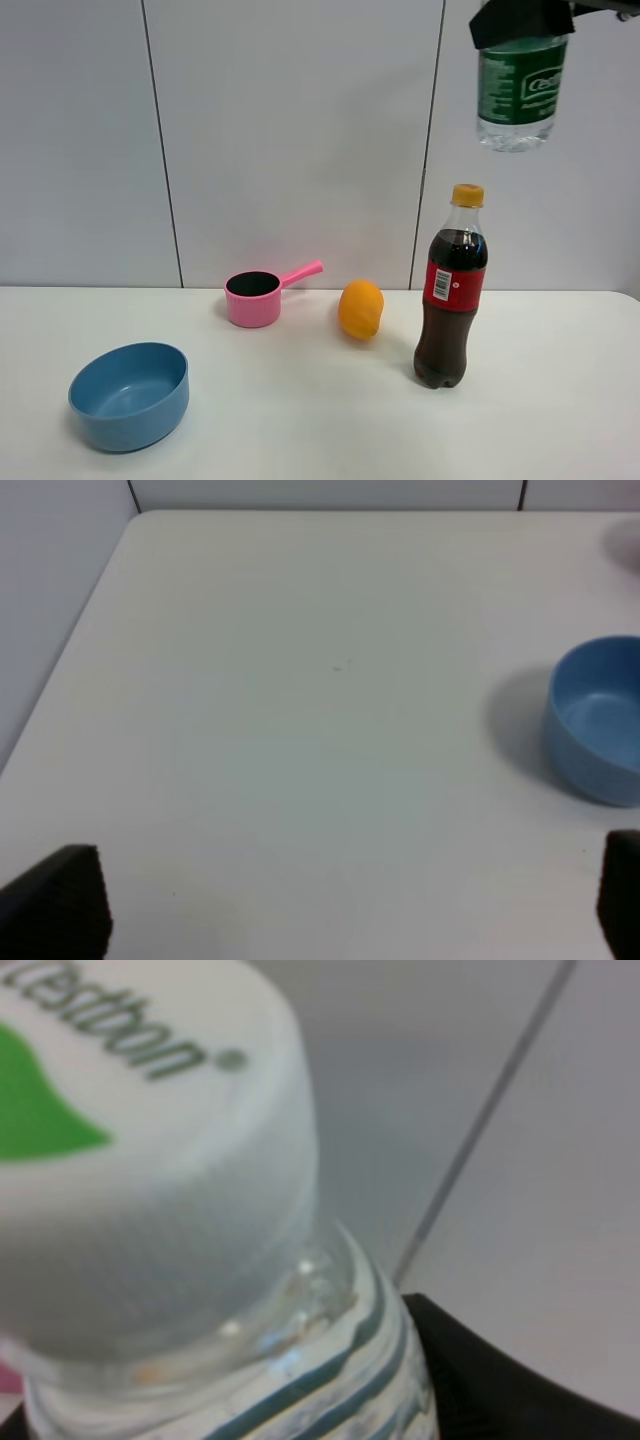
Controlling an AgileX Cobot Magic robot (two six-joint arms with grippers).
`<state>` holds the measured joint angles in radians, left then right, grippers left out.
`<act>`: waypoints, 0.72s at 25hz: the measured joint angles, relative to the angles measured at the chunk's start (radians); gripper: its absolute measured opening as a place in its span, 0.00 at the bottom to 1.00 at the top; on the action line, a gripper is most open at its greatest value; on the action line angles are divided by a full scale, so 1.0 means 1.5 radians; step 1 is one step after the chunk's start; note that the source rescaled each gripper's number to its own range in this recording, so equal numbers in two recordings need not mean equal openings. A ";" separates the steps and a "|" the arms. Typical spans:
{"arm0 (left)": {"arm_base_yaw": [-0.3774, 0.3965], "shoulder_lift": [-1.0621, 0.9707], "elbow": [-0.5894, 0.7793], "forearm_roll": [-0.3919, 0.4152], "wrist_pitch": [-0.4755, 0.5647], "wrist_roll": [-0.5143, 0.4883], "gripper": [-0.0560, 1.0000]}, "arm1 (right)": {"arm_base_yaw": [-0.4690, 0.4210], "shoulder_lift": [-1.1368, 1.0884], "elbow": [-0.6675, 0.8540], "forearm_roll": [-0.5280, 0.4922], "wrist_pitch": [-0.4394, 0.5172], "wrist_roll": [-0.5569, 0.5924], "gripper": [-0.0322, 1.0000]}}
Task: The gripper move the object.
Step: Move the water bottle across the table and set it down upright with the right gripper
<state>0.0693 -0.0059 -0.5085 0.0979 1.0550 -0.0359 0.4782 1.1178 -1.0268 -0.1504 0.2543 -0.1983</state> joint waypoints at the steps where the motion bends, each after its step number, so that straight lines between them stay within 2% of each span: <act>1: 0.000 0.000 0.000 0.000 0.000 0.000 1.00 | -0.013 -0.005 0.000 -0.001 0.014 0.000 0.03; 10: 0.000 0.000 0.000 0.000 0.000 0.000 1.00 | -0.119 -0.035 0.000 -0.002 0.068 0.009 0.03; 18: 0.000 0.000 0.000 0.000 0.000 0.000 1.00 | -0.220 -0.036 0.000 -0.002 0.110 0.076 0.03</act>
<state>0.0693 -0.0059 -0.5085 0.0979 1.0550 -0.0359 0.1481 1.0643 -1.0268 -0.1527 0.4190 -0.0842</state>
